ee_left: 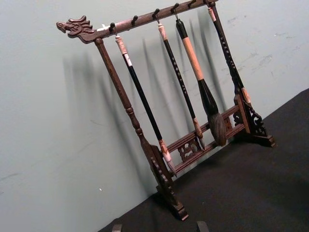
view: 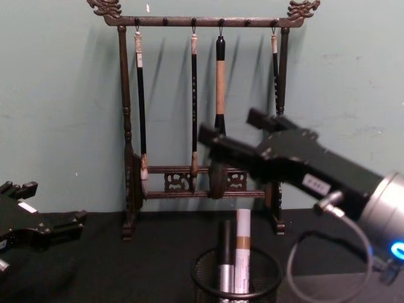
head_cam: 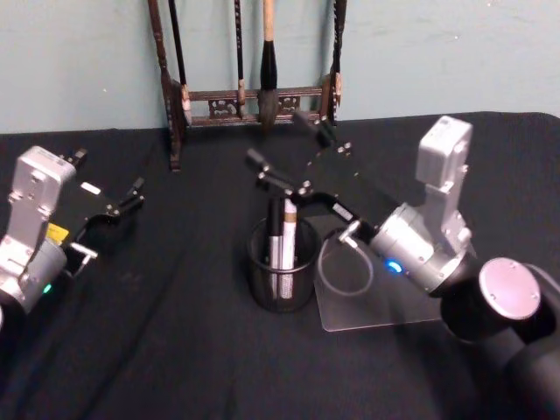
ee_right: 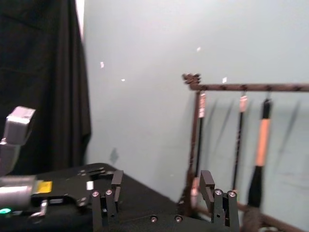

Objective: Pick up the water-based marker from the table and place it into the pen holder.

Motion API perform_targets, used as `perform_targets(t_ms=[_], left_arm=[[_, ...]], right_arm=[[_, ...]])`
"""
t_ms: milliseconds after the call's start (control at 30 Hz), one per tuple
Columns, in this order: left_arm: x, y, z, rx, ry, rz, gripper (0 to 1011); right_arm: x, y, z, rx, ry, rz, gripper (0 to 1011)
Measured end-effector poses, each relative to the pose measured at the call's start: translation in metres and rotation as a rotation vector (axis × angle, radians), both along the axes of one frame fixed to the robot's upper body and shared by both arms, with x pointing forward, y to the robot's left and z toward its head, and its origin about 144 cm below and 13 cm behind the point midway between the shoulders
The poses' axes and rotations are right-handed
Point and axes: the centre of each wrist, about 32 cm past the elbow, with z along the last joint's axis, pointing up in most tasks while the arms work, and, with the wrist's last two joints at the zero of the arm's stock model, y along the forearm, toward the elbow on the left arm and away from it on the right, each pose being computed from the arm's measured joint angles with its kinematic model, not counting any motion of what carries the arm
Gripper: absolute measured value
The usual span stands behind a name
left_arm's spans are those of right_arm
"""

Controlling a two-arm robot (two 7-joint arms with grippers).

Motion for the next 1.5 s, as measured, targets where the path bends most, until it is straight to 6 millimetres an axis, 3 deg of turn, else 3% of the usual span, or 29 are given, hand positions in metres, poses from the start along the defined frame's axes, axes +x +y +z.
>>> perform_targets(t_ms=[367, 667, 1100, 1500], left_arm=[[0.0, 0.0, 0.0, 0.0, 0.0, 0.0, 1001], [0.0, 0.0, 0.0, 0.0, 0.0, 0.0, 1001], [0.0, 0.0, 0.0, 0.0, 0.0, 0.0, 1001], [0.0, 0.0, 0.0, 0.0, 0.0, 0.0, 1001]], right_arm=[[-0.01, -0.042, 0.008, -0.065, 0.055, -0.238, 1003], [-0.022, -0.071, -0.004, -0.172, 0.218, -0.418, 1003], [-0.026, -0.076, -0.022, -0.25, 0.317, -0.459, 1002], [-0.025, -0.076, -0.021, -0.249, 0.315, -0.458, 1002]])
